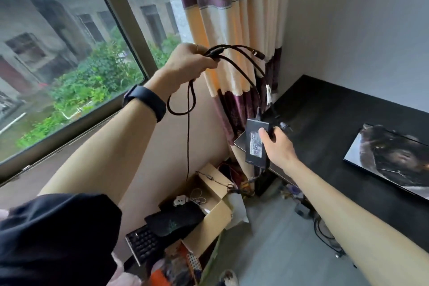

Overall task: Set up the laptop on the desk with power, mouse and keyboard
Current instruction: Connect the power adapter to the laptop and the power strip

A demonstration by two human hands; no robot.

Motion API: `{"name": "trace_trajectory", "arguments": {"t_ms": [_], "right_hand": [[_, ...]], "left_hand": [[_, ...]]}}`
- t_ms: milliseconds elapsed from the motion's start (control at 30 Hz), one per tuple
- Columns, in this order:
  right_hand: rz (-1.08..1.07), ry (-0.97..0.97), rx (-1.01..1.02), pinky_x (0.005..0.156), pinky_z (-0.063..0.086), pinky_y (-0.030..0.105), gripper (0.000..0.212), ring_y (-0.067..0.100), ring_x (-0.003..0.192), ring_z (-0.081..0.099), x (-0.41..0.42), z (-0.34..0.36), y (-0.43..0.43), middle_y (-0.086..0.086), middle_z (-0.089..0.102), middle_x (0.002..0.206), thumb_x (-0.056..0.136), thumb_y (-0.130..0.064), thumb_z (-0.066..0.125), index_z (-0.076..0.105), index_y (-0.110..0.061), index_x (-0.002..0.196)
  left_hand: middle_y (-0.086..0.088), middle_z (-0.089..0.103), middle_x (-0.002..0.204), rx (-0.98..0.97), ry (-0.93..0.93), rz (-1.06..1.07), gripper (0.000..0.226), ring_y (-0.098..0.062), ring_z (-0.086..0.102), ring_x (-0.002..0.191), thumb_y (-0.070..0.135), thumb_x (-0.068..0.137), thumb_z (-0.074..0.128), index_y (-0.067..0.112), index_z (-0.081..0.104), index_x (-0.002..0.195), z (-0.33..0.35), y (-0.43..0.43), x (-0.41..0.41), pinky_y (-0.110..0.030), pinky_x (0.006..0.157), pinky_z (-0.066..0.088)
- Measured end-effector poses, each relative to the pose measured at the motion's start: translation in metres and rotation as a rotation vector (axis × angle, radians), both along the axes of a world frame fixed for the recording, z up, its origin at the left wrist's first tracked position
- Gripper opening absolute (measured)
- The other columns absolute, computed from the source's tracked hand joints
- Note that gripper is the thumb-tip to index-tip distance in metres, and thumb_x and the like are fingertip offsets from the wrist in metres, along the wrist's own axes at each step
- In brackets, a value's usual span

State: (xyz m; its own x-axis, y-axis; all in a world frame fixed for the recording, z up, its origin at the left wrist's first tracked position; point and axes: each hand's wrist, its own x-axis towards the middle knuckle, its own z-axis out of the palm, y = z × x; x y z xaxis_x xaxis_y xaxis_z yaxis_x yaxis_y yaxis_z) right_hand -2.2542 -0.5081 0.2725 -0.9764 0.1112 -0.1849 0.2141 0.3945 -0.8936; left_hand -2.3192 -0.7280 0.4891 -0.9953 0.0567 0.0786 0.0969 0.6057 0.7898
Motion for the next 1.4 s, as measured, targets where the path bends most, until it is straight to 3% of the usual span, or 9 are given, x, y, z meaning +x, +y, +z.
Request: {"name": "trace_trajectory", "arguments": {"t_ms": [167,233,467,600,767,1000,1133,1267,1400], "right_hand": [[-0.104,0.099,-0.109,0.078,0.054,0.035,0.036,0.017,0.092,0.067,-0.027,0.029,-0.007,0.001,0.069,0.1,0.099,-0.054,0.048,0.059,-0.02,0.106],[-0.112,0.129,-0.085,0.071,0.051,0.032,0.038,0.016,0.089,0.066,-0.039,0.046,-0.01,0.001,0.068,0.099,0.099,-0.056,0.046,0.057,-0.02,0.107],[-0.258,0.229,-0.03,0.062,0.044,0.027,0.044,0.012,0.079,0.06,-0.07,0.096,-0.02,0.001,0.061,0.094,0.102,-0.056,0.04,0.053,-0.015,0.104],[-0.321,0.261,0.028,0.054,0.042,0.021,0.044,0.01,0.073,0.057,-0.078,0.113,-0.019,-0.001,0.059,0.089,0.102,-0.056,0.041,0.053,-0.013,0.098],[-0.364,0.306,0.109,0.061,0.041,0.031,0.044,0.017,0.073,0.059,-0.085,0.139,-0.01,-0.001,0.06,0.081,0.1,-0.059,0.041,0.047,-0.022,0.078],[-0.445,0.338,0.121,0.057,0.041,0.032,0.047,0.017,0.067,0.056,-0.077,0.171,0.01,0.002,0.058,0.078,0.101,-0.059,0.039,0.048,-0.016,0.083],[-0.538,0.36,0.151,0.057,0.04,0.032,0.052,0.025,0.078,0.061,-0.067,0.182,0.039,0.007,0.063,0.086,0.099,-0.062,0.039,0.051,-0.014,0.084],[-0.619,0.388,0.166,0.058,0.038,0.032,0.05,0.025,0.08,0.059,-0.044,0.191,0.07,0.007,0.062,0.087,0.1,-0.06,0.04,0.051,-0.015,0.082],[-0.684,0.398,0.144,0.056,0.042,0.031,0.051,0.022,0.075,0.061,-0.013,0.196,0.108,0.007,0.063,0.084,0.099,-0.06,0.041,0.053,-0.013,0.084]], "left_hand": [[0.003,0.072,0.07,-0.134,0.126,0.044,0.019,-0.007,0.065,0.05,0.032,0.085,0.076,0.016,0.074,0.095,0.007,-0.042,-0.032,-0.016,0.048,0.049],[0.001,0.074,0.076,-0.17,0.131,0.041,0.021,-0.01,0.07,0.062,0.033,0.08,0.081,0.017,0.073,0.09,0.012,-0.053,-0.044,-0.016,0.048,0.051],[0.005,0.062,0.08,-0.399,0.187,-0.043,0.035,-0.01,0.055,0.074,0.042,0.071,0.086,0.018,0.075,0.095,0.04,-0.063,-0.076,-0.019,0.057,0.04],[-0.003,0.06,0.08,-0.518,0.009,-0.096,0.034,-0.018,0.051,0.066,0.025,0.073,0.086,0.012,0.075,0.102,0.049,-0.071,-0.097,-0.023,0.058,0.043],[-0.005,0.054,0.078,-0.37,-0.119,-0.208,0.03,-0.015,0.041,0.062,-0.007,0.076,0.073,0.008,0.074,0.102,0.084,-0.071,-0.118,-0.02,0.049,0.035],[0.0,0.056,0.067,0.107,0.137,-0.211,0.049,-0.005,0.043,0.041,-0.019,0.073,0.055,0.014,0.073,0.104,0.115,-0.019,-0.12,-0.014,0.038,0.034],[0.011,0.06,0.048,0.176,0.31,-0.224,0.048,0.0,0.052,0.037,-0.019,0.075,0.046,0.013,0.071,0.101,0.127,0.02,-0.112,-0.015,0.039,0.043],[-0.009,0.075,0.083,0.295,0.345,-0.284,0.035,-0.025,0.07,0.06,-0.002,0.071,0.058,0.022,0.075,0.091,0.132,0.06,-0.11,-0.031,0.046,0.053],[0.014,0.07,0.076,0.306,0.449,-0.316,0.032,0.001,0.057,0.06,0.003,0.076,0.067,0.033,0.075,0.086,0.136,0.118,-0.098,-0.016,0.054,0.043]]}}
